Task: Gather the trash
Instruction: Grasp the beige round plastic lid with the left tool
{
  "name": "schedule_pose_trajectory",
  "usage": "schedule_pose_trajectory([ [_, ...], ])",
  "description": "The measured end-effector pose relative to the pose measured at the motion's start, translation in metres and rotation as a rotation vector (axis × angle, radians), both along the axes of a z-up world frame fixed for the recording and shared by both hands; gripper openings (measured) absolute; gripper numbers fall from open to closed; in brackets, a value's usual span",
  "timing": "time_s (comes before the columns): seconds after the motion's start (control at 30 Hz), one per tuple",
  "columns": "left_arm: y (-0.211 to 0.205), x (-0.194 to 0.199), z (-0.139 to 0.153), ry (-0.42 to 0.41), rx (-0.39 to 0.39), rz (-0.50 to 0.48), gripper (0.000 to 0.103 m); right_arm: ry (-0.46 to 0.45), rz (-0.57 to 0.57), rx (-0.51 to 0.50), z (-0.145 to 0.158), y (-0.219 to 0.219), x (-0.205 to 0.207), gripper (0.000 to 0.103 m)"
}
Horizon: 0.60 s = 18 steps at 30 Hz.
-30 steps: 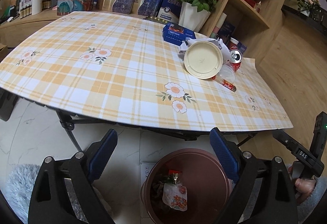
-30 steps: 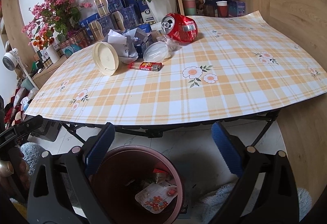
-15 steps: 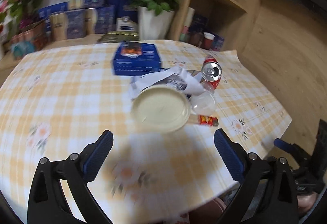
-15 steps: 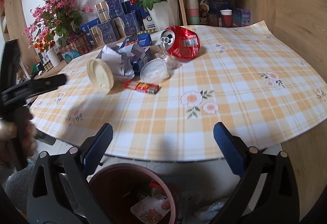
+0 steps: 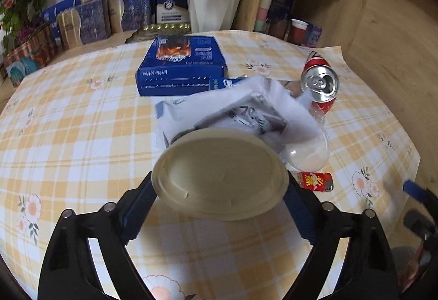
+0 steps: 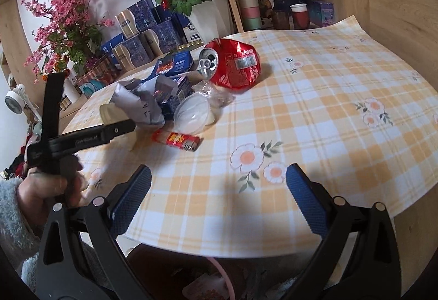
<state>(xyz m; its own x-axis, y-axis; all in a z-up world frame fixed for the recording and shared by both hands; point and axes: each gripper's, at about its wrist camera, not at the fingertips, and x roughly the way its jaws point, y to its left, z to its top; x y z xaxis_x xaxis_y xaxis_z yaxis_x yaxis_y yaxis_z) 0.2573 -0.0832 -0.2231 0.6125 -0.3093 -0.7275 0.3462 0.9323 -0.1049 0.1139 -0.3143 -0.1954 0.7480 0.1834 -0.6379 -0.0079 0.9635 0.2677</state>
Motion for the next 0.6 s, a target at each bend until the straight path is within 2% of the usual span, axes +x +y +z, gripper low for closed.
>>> schedule_pose_trajectory([
  [0.17,0.01,-0.014,0.01,-0.009,-0.035,-0.028,0.084,-0.02,0.002,-0.044,0.017,0.0,0.028,0.097],
  [0.37,0.033,-0.032,0.02,-0.003,-0.104,0.011,0.083,-0.05,-0.023,-0.127,0.034,0.009,0.085,0.097],
  [0.47,0.043,-0.037,0.021,-0.005,-0.113,0.024,0.083,-0.027,-0.044,-0.18,0.033,0.016,0.122,0.097],
  [0.6,0.058,-0.043,0.023,-0.011,-0.145,0.05,0.083,0.057,-0.067,-0.227,0.02,0.029,0.17,0.097],
])
